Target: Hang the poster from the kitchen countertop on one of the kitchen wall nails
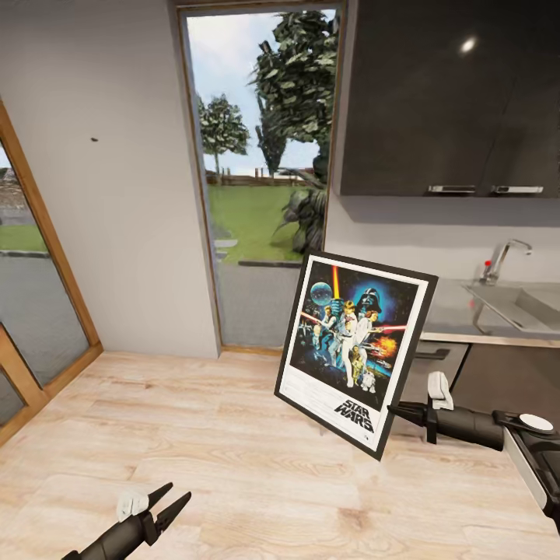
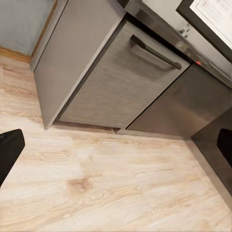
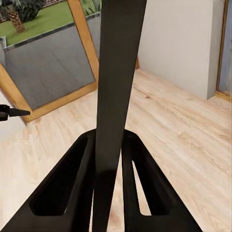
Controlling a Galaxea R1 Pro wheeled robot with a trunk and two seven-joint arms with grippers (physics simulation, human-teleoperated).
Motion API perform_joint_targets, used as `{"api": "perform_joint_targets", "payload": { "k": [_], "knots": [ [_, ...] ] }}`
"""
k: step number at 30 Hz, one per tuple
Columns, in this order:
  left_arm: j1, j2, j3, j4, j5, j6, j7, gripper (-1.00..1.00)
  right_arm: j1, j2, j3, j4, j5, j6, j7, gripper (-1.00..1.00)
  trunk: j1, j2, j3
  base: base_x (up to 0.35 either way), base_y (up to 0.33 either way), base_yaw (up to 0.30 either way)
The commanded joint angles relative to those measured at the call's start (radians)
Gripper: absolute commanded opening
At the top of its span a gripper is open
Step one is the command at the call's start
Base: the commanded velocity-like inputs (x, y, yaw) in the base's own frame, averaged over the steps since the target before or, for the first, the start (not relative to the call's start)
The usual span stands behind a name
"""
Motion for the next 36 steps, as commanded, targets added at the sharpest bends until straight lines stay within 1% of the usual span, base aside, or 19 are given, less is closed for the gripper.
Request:
{"api": "perform_joint_targets", "payload": {
  "k": [1, 6, 11, 36],
  "knots": [
    [-0.001, 0.0, 0.0, 0.001, 0.0, -0.008, -0.002, 1.0, -0.001, 0.0, 0.0, 0.0, -0.006, 0.015, 0.007, -1.0, 0.001, -0.002, -0.001, 0.0, 0.003, 0.0],
    [-0.001, 0.0, 0.0, 0.001, 0.0, -0.007, -0.001, 1.0, -0.001, 0.0, 0.0, 0.0, -0.005, 0.016, 0.007, -1.0, 0.001, -0.002, 0.003, 0.029, 0.04, 0.0],
    [-0.001, 0.0, 0.0, 0.001, 0.0, -0.007, -0.001, 1.0, -0.001, 0.0, 0.001, 0.0, -0.005, 0.016, 0.007, -1.0, 0.001, -0.002, 0.004, 0.112, 0.189, 0.052],
    [-0.001, 0.0, 0.0, 0.001, 0.0, -0.007, -0.001, 1.0, -0.001, 0.0, 0.002, -0.005, -0.003, 0.016, 0.005, -1.0, 0.001, -0.002, 0.004, 0.138, 0.271, 0.271]
  ]
}}
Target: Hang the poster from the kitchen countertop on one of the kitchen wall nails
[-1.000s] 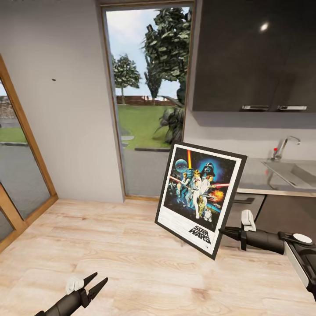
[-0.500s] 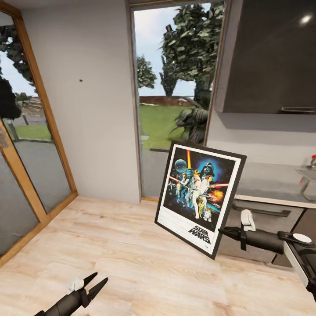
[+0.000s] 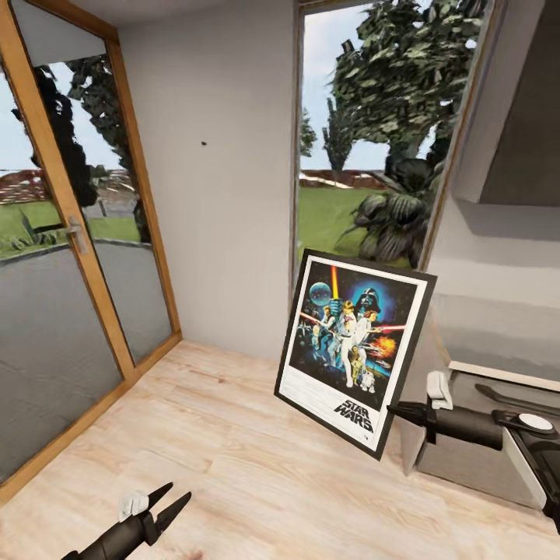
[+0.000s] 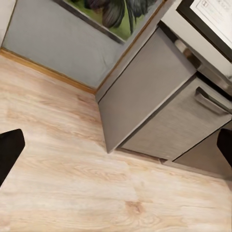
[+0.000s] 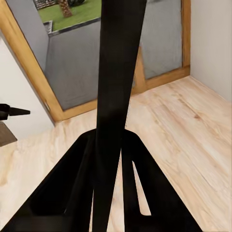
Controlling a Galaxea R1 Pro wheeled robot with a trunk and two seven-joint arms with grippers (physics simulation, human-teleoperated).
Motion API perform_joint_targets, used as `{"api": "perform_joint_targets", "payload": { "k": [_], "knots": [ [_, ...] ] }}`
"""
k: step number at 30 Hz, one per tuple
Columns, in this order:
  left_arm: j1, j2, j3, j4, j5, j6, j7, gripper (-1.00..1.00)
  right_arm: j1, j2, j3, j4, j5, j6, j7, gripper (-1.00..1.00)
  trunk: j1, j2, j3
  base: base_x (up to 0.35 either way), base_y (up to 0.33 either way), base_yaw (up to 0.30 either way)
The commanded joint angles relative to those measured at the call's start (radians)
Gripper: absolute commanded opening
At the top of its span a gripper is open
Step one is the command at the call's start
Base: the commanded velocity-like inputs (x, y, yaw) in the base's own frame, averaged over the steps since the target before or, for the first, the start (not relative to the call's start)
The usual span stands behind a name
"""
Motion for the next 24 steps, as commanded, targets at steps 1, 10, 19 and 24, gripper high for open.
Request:
{"api": "perform_joint_targets", "payload": {
  "k": [1, 10, 19, 24],
  "knots": [
    [-0.001, 0.0, -0.001, 0.002, 0.001, -0.009, -0.002, 1.0, -0.001, 0.0, -0.001, 0.0, -0.006, 0.015, 0.007, -1.0, 0.001, -0.002, -0.002, 0.121, 0.28, 0.119],
    [-0.002, 0.0, -0.001, 0.002, 0.001, -0.009, -0.002, 1.0, 0.0, 0.0, -0.002, 0.0, -0.008, 0.014, 0.008, -1.0, 0.001, -0.002, -0.002, 0.128, 0.28, 0.03],
    [-0.002, 0.001, -0.002, 0.002, 0.001, -0.007, -0.002, 1.0, 0.0, 0.0, -0.003, 0.0, -0.009, 0.014, 0.009, -1.0, 0.001, -0.002, -0.002, 0.199, 0.28, 0.001],
    [-0.001, 0.001, -0.002, 0.002, 0.001, -0.007, -0.002, 1.0, 0.0, 0.0, -0.002, 0.0, -0.01, 0.014, 0.009, -1.0, 0.001, -0.002, -0.002, 0.217, 0.28, 0.0]
  ]
}}
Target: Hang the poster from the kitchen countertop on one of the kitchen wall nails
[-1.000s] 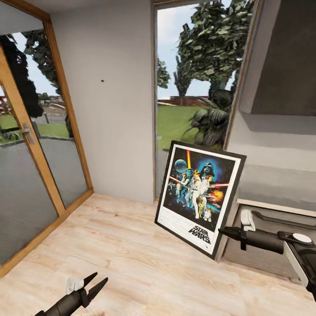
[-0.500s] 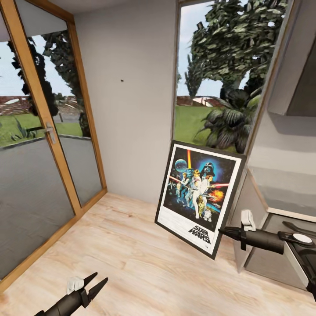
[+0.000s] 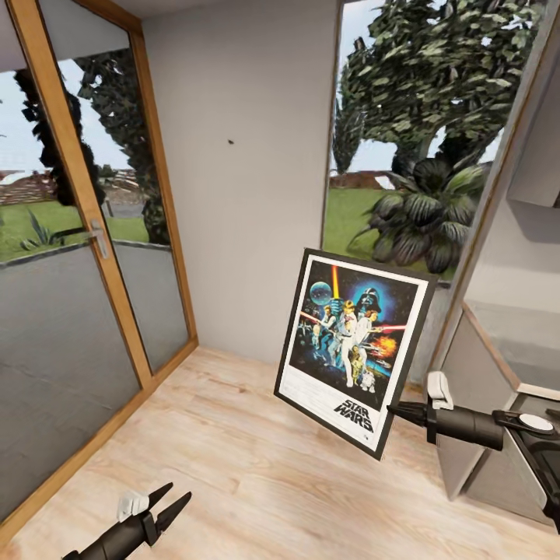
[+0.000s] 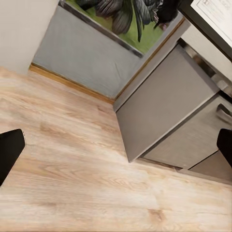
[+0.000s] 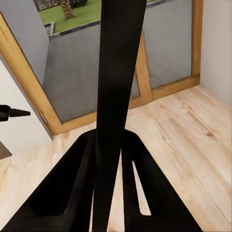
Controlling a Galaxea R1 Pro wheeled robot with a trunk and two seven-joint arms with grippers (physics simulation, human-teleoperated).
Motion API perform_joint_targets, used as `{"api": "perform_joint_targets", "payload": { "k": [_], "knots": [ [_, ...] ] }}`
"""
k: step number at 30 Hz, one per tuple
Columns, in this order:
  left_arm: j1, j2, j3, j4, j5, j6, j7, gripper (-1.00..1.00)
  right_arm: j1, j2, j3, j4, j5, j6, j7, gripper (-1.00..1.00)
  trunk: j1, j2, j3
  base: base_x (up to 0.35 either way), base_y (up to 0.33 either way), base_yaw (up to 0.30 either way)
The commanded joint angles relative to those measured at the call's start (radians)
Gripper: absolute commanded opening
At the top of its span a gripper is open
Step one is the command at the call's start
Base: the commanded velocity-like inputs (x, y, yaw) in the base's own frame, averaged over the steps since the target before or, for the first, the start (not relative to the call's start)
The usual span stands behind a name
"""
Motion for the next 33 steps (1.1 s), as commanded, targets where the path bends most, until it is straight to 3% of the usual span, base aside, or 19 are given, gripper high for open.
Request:
{"api": "perform_joint_targets", "payload": {
  "k": [1, 33],
  "knots": [
    [-0.001, 0.0, 0.0, 0.001, 0.001, -0.009, -0.002, 1.0, -0.001, 0.0, 0.0, 0.0, -0.005, 0.015, 0.007, -1.0, 0.001, -0.002, -0.002, 0.218, 0.28, 0.0],
    [-0.001, 0.0, -0.001, 0.001, 0.001, -0.009, -0.002, 1.0, -0.001, 0.001, 0.001, 0.0, -0.008, 0.015, 0.007, -1.0, 0.001, -0.002, -0.002, 0.207, 0.289, 0.0]
  ]
}}
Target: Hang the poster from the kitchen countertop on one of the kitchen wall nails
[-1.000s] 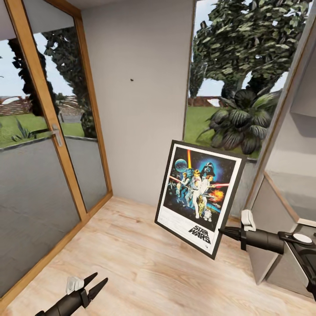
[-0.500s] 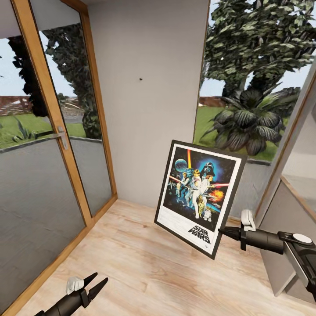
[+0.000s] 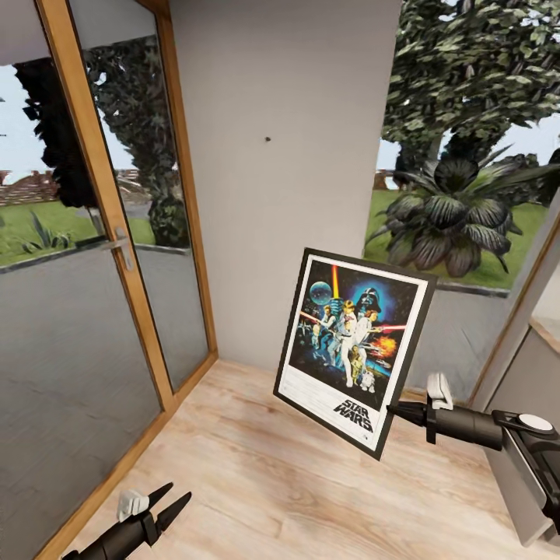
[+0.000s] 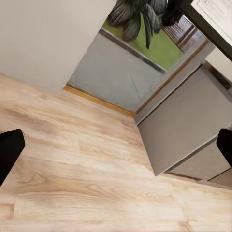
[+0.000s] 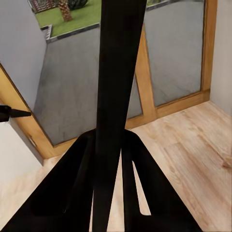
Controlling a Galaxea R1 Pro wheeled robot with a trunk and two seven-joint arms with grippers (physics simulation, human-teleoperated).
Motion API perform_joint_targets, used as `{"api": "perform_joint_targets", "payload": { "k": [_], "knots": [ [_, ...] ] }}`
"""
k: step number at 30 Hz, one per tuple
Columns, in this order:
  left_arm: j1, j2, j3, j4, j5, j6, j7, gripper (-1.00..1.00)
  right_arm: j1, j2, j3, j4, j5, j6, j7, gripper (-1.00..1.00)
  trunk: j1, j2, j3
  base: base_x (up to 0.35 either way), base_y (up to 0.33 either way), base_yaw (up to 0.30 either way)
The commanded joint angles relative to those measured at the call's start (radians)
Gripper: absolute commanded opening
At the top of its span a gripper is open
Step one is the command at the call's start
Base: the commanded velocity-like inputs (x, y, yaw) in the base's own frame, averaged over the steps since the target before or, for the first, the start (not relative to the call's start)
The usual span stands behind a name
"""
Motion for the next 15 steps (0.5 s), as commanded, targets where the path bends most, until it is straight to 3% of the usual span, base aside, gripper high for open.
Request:
{"api": "perform_joint_targets", "payload": {
  "k": [1, 15],
  "knots": [
    [-0.001, 0.0, -0.001, 0.002, 0.001, -0.009, -0.002, 1.0, -0.001, 0.0, 0.0, 0.0, -0.005, 0.015, 0.007, -1.0, 0.001, -0.002, -0.002, 0.197, 0.296, 0.0],
    [-0.001, 0.0, -0.001, 0.002, 0.001, -0.009, -0.002, 1.0, -0.001, 0.001, -0.002, 0.0, -0.005, 0.016, 0.007, -1.0, 0.001, -0.002, -0.002, 0.197, 0.296, 0.0]
  ]
}}
